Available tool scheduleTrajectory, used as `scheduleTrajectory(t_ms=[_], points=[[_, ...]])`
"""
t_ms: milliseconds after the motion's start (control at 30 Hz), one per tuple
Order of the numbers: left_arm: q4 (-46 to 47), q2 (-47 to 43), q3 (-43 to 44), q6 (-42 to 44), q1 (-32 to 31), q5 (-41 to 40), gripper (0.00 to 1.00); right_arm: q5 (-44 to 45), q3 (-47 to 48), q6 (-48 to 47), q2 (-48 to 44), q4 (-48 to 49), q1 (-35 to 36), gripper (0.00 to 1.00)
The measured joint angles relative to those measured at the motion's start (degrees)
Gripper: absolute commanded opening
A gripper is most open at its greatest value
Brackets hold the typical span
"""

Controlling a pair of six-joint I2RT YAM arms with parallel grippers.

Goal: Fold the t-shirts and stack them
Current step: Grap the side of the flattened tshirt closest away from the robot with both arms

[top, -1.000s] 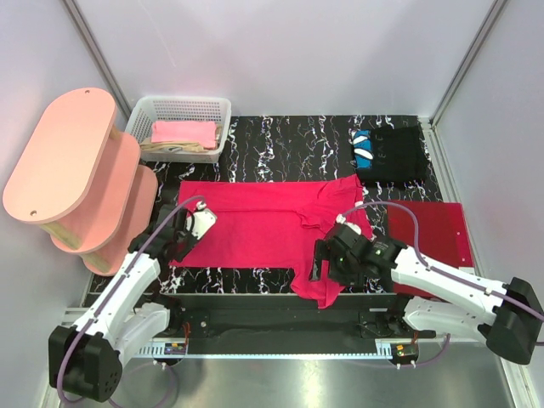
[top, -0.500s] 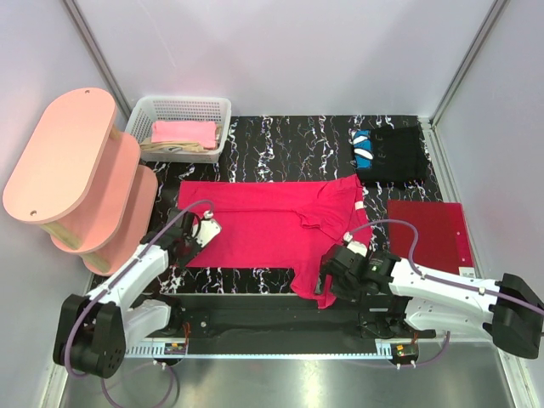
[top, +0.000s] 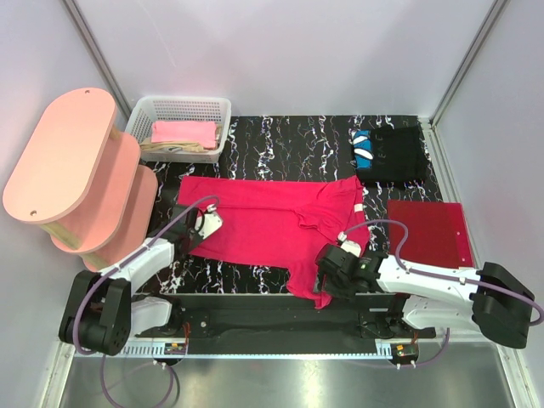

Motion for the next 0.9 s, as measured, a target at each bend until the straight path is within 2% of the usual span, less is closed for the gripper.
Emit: scheduleTrajectory(t_ms=[33,167,200,267,300,400,600,900], points=[[1.0,0.6,0.0,0.2,0.2,-0.4,0.40,0.0,0.0,0.0,0.5,0.2,0.0,0.69],[3.9,2.5,0.6,0.8,0.5,-1.6,0.40,0.1,0.0,-0.1,1.1,0.7,0.0,0.50],[4.2,2.7,0.6,0.8,0.6,-1.7,0.27,0.1,0.0,-0.1,1.1,0.7,0.0,0.36],[4.0,2.6,0.6,0.8,0.7,-1.0,0.12,0.2,0.0,0.2,1.0,0.9,0.0,0.24],[3.5,2.6,0.5,0.7,0.7,-0.6,0.00,0.4,0.0,0.1,0.7,0.9,0.0,0.17],[1.0,1.8,0.5,1.0,0.7,0.8,0.00,1.0,0.0,0.2,-0.8,0.7,0.0,0.08],[-5.6,-2.4,0.5,1.0,0.7,3.8,0.00,1.2,0.3,0.6,-6.0,-2.4,0.1,0.00],[-12.8,-8.8,0.6,1.2,0.7,5.7,0.01,1.2,4.5,0.7,-12.7,-10.7,0.1,0.00]])
